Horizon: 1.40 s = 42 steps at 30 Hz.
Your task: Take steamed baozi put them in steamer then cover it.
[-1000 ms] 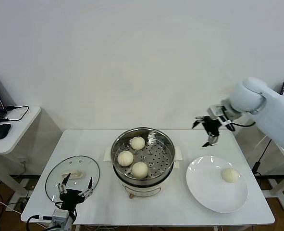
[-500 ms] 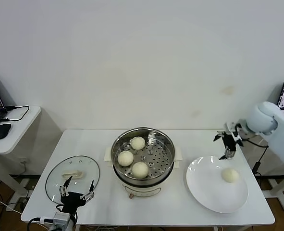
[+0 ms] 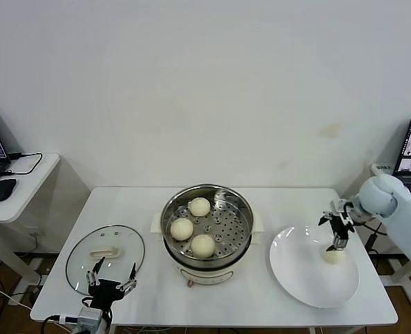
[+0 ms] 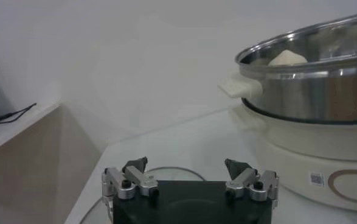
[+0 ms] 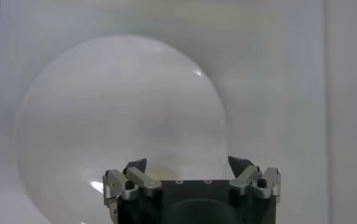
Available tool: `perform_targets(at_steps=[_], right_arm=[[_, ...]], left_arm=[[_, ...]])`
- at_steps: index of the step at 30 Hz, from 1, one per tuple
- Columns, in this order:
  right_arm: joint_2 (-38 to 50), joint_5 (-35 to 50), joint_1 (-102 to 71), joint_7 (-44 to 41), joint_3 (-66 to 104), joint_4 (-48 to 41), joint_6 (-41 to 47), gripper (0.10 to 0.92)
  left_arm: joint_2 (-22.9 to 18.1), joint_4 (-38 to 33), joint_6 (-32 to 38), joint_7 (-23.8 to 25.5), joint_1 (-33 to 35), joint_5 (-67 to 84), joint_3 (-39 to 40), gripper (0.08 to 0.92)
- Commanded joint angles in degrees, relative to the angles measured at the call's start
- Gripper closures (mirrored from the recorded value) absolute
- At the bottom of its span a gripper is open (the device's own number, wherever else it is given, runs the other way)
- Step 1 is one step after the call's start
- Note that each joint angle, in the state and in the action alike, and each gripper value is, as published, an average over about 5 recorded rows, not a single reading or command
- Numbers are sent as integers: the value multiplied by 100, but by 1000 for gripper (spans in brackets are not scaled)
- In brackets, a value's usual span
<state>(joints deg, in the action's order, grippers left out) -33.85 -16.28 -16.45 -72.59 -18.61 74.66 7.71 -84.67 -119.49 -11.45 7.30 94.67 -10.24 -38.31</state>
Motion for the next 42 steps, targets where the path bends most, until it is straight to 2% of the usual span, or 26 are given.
perform_targets(at_steps=[1,14,42], right_arm=[[-128,-576,-455,-56,301,-401,-464,203],[-277,-1049,-473,35,279,-607,-548,203],[-373,-1237,-518,155,219,-675,-474,216]], left_arm=[[-4,55,-3,9,-13,-16,12,177],[-11,134,-25,42,-97,-38,16,177],[-33,232,-24,40,-146,-67,38,177]])
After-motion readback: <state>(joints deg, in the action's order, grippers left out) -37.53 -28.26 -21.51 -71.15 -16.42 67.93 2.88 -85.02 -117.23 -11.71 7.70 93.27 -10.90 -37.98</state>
